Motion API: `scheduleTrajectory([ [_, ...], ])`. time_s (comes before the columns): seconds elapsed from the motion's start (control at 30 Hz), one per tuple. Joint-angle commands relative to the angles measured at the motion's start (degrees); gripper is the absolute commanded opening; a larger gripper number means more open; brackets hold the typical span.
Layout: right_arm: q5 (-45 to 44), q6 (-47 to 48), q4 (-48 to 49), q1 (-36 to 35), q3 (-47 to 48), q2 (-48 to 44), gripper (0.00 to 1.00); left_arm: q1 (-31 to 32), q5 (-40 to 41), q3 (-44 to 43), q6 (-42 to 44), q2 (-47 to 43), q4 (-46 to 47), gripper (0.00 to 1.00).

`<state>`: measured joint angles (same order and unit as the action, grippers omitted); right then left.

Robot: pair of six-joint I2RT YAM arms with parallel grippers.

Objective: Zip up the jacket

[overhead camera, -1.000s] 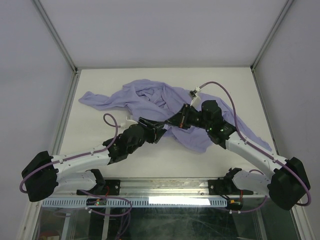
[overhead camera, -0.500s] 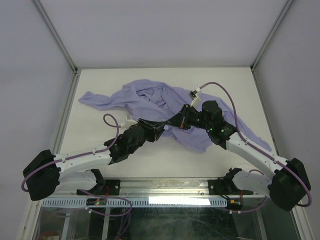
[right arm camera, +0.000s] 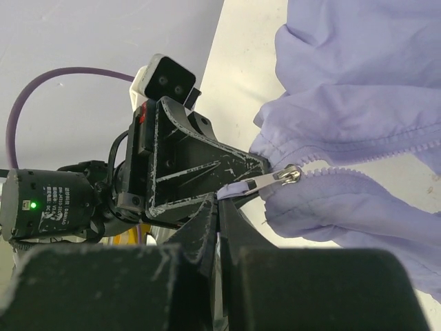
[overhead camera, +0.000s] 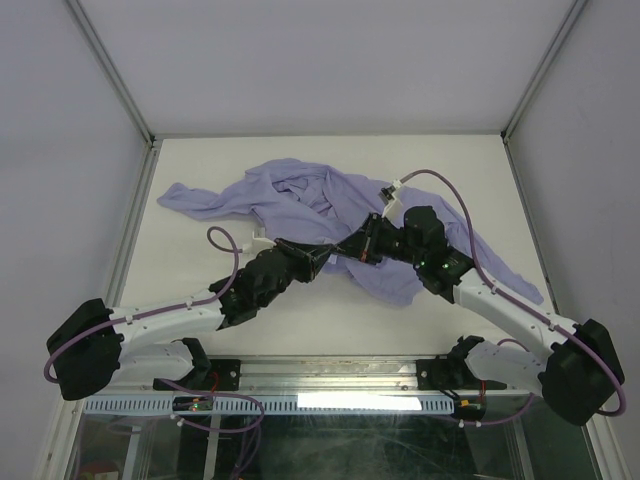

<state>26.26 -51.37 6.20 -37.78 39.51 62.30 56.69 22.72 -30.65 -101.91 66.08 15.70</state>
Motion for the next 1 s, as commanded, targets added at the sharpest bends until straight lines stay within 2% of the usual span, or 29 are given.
scheduleTrajectory([
  [0.0,-2.32,-0.88,2.42,-0.31,0.51,-1.96,0.0,0.63,1.2,0.72,2.87,-2.05,2.98,0.0],
  [0.13,-5.42,0.87,0.29,0.91,2.23,-1.85,0.0,0.62,0.11,0.72,4.39,-5.63,-4.6,0.0],
  [0.37,-10.21,4.74,-8.99,6.32,8.33,3.39,0.0,0.62,-2.85,-1.16,13.1,-13.04,-22.9,0.0],
  [0.67,-15.96,9.91,-13.54,8.35,11.74,10.19,0.0,0.38,-5.8,-2.05,20.42,-18.41,-34.8,0.0],
  [0.97,-20.79,19.9,-17.7,23.21,17.74,12.32,0.0,-0.44,1.3,-8.63,20.72,-24.07,-57.36,0.0],
])
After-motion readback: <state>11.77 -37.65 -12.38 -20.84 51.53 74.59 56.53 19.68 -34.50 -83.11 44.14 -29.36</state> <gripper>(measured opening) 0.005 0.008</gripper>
